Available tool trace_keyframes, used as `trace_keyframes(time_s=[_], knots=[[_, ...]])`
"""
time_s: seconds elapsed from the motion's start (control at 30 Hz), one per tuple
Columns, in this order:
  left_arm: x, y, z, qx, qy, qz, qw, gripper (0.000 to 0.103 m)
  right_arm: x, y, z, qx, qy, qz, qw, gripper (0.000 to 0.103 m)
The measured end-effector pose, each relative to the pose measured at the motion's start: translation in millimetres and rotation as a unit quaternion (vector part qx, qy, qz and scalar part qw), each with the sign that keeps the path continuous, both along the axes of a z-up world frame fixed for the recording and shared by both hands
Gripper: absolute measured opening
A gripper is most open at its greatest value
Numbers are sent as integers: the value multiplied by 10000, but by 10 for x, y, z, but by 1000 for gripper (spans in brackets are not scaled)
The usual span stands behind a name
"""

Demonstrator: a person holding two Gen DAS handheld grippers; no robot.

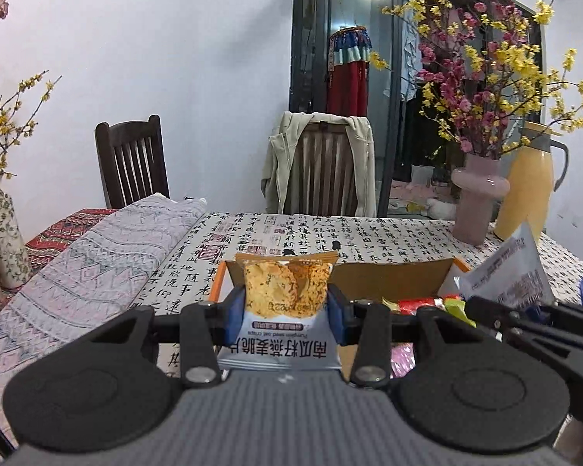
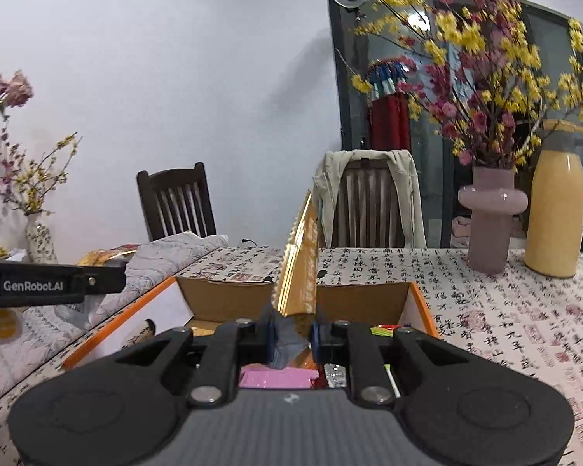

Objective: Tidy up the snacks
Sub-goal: 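Carry both packets over the box and open both grippers to drop them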

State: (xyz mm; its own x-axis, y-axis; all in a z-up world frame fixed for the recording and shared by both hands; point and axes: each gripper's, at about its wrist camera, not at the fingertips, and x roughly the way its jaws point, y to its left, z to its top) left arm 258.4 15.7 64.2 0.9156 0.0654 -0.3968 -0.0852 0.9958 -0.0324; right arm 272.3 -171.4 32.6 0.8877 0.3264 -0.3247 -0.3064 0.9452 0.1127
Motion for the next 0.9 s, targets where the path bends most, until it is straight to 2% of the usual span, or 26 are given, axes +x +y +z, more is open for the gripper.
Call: trace_keyframes(time_s=[0.07, 0.23, 0.53, 0.57, 0.63, 0.7, 0.77, 0.8, 0.83, 0.9], knots=[[82, 25, -84, -39, 20, 37, 10000, 43, 58, -10, -103, 126, 41, -21, 9999, 16], [222, 39, -337, -45, 124, 59, 9999, 43, 128, -31, -252, 37, 191, -77, 9998, 16], [113, 74, -327, -159, -57, 51, 9998, 45, 80, 6, -280, -86, 244, -142, 9996, 17], [97, 81, -315, -181, -107, 71, 9998, 46, 63, 6, -276, -81, 222, -135, 9996, 19], [75, 99, -301, -234, -179, 110, 9995, 58, 47, -4, -264, -77, 184, -179, 9996, 20], [54, 118, -287, -250, -285, 217, 9990, 82, 43, -35, -251, -20, 182, -228, 9996, 40], [22, 136, -270, -266, -406, 340, 9982, 94, 30, -72, -240, 44, 158, -347, 9993, 86], [11, 146, -264, -277, -451, 396, 9978, 103, 18, -97, -231, 89, 104, -423, 9990, 94], [-3, 157, -261, -292, -516, 461, 9972, 103, 2, -121, -220, 137, 38, -482, 9987, 101], [-8, 175, -256, -315, -545, 531, 9966, 103, -11, -147, -208, 204, 30, -509, 9985, 102]])
